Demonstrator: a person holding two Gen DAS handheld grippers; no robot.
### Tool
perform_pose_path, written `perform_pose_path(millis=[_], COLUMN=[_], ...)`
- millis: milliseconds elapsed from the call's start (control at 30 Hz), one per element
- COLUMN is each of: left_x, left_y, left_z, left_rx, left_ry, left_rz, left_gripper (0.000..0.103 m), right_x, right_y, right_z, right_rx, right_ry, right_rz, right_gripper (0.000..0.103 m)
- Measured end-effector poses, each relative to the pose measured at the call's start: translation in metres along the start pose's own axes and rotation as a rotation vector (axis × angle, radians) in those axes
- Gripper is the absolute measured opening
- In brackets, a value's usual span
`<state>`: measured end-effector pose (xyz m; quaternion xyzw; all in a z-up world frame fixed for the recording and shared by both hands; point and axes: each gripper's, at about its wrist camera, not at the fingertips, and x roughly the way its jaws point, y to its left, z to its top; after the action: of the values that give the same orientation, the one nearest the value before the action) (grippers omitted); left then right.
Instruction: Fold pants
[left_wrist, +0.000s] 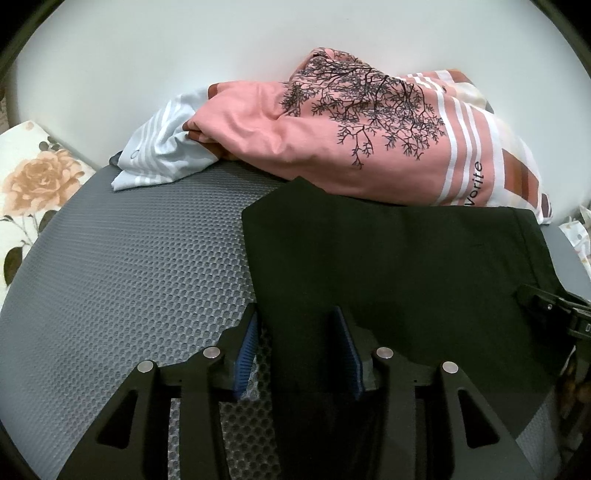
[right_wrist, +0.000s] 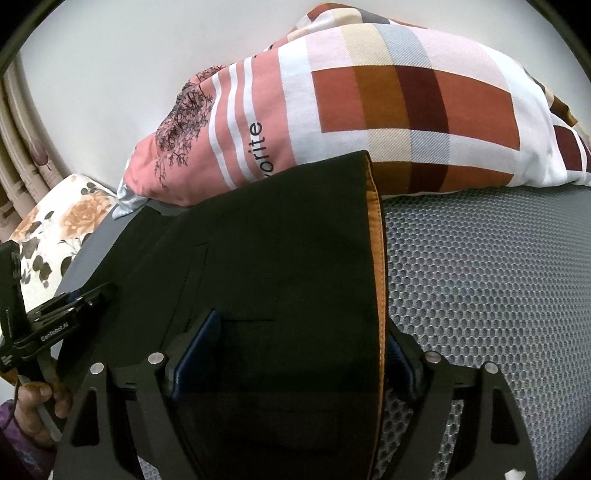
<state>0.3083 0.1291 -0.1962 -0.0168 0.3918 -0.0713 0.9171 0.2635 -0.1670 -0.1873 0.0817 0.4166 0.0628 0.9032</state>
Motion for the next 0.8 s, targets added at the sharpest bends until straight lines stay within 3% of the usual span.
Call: perform_pose_path(millis=[800], left_x=[-0.0011], left_y=[0.0001], left_z=[0.0007], left_rx=[0.002], left_ry=[-0.001], left_rz=[0.002], left_gripper=[0.044], right_x=[0.0020], right_y=[-0.0011], right_z=[0.0012], right_rx=[0.002], right_ry=[0.001], right_rz=[-0.006], right_gripper=[0.085])
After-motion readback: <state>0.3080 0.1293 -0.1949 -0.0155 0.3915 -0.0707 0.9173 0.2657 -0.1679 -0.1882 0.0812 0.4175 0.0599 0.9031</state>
